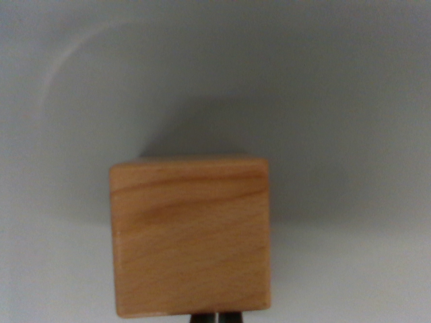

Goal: Push wooden cube

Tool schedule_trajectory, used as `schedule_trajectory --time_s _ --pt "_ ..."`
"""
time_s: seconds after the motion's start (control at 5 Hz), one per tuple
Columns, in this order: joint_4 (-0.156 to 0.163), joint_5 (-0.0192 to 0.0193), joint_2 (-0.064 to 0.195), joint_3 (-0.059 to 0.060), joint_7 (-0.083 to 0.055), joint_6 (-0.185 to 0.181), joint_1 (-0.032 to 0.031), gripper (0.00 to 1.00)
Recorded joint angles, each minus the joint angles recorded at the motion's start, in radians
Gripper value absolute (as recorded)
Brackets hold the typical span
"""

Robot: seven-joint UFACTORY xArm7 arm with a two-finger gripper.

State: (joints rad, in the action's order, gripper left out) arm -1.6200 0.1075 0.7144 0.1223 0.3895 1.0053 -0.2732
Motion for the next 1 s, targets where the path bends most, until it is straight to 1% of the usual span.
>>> schedule_trajectory --time_s 0.2,0.4,0.6,1.0 --pt "-0.022 0.0004 0.013 -0.002 -0.004 0.009 0.0006 1.0" --pt "-0.022 0.0004 0.013 -0.002 -0.004 0.009 0.0006 1.0" --pt "-0.035 0.0007 0.021 -0.003 -0.006 0.014 0.001 1.0" --pt "-0.038 0.0007 0.023 -0.003 -0.006 0.015 0.0011 1.0"
